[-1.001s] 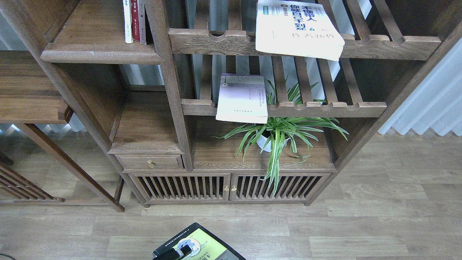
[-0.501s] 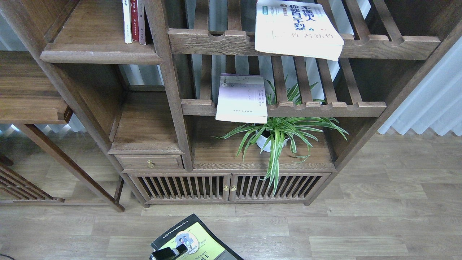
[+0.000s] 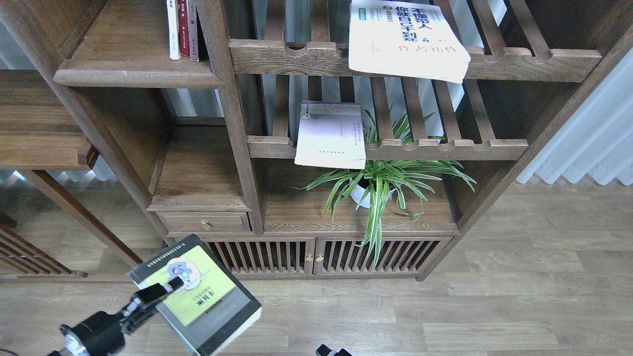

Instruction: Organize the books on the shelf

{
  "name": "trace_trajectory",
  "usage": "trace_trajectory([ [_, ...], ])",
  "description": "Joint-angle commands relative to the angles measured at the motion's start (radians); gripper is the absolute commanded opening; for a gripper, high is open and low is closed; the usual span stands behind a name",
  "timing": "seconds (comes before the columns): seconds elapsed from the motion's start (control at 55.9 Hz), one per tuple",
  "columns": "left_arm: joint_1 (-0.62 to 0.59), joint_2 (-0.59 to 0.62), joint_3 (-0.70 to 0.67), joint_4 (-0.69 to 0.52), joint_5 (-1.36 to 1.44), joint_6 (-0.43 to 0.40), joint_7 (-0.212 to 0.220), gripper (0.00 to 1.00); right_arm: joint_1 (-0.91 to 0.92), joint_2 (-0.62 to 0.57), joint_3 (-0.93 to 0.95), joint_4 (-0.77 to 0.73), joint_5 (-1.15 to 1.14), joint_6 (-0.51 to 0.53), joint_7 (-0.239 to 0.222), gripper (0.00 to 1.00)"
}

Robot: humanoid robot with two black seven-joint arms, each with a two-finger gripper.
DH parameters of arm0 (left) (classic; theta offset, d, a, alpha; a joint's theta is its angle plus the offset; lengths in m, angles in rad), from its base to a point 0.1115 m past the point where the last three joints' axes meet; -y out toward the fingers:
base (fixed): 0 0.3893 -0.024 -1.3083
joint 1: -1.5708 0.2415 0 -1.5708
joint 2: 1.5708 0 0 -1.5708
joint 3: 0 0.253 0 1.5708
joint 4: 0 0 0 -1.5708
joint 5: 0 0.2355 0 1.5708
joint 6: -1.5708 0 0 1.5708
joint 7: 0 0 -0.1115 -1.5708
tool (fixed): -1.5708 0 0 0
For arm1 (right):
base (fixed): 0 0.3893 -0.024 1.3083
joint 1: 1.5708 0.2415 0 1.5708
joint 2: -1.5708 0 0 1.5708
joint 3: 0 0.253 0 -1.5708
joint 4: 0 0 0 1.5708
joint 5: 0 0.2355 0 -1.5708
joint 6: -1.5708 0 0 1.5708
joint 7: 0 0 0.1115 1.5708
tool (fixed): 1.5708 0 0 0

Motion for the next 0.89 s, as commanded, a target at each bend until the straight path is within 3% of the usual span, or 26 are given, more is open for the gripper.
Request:
trace_trajectory([
  [0.0, 0.048, 0.018, -0.122, 0.010, 0.119, 0.000, 0.002, 0.03, 0.003, -0.001, 0.000, -0.002, 0.001, 0.000, 0.000, 0.99],
  [0.268, 0.107, -0.043, -0.538, -0.021, 0.445, 0.000, 0.035, 0.03, 0.015, 0.002, 0.001, -0.003, 0.001, 0.000, 0.000, 0.99],
  [0.393, 0.141, -0.208, -0.780, -0.048, 0.640, 0.000, 0.078, 0.03, 0.020, 0.012, 0.001, -0.023, 0.004, 0.000, 0.000, 0.99],
  [0.483, 0.146, -0.363, -0.896, -0.085, 0.723, 0.000, 0.133, 0.03, 0.026, 0.025, 0.001, -0.034, 0.004, 0.000, 0.000, 0.99],
  [0.501, 0.146, -0.458, -0.947, -0.102, 0.741, 0.000, 0.190, 0.03, 0.024, 0.027, 0.001, -0.035, 0.004, 0.000, 0.000, 0.99],
  [0.536, 0.144, -0.532, -0.988, -0.120, 0.742, 0.000, 0.244, 0.03, 0.024, 0.027, 0.001, -0.035, 0.004, 0.000, 0.000, 0.99],
  [0.644, 0.141, -0.682, -1.093, -0.150, 0.739, 0.000, 0.328, 0.03, 0.024, 0.024, 0.001, -0.037, 0.004, 0.000, 0.000, 0.99],
  [0.876, 0.144, -0.764, -1.215, -0.150, 0.668, 0.000, 0.345, 0.03, 0.032, 0.025, 0.003, -0.045, 0.004, 0.000, 0.000, 0.99],
])
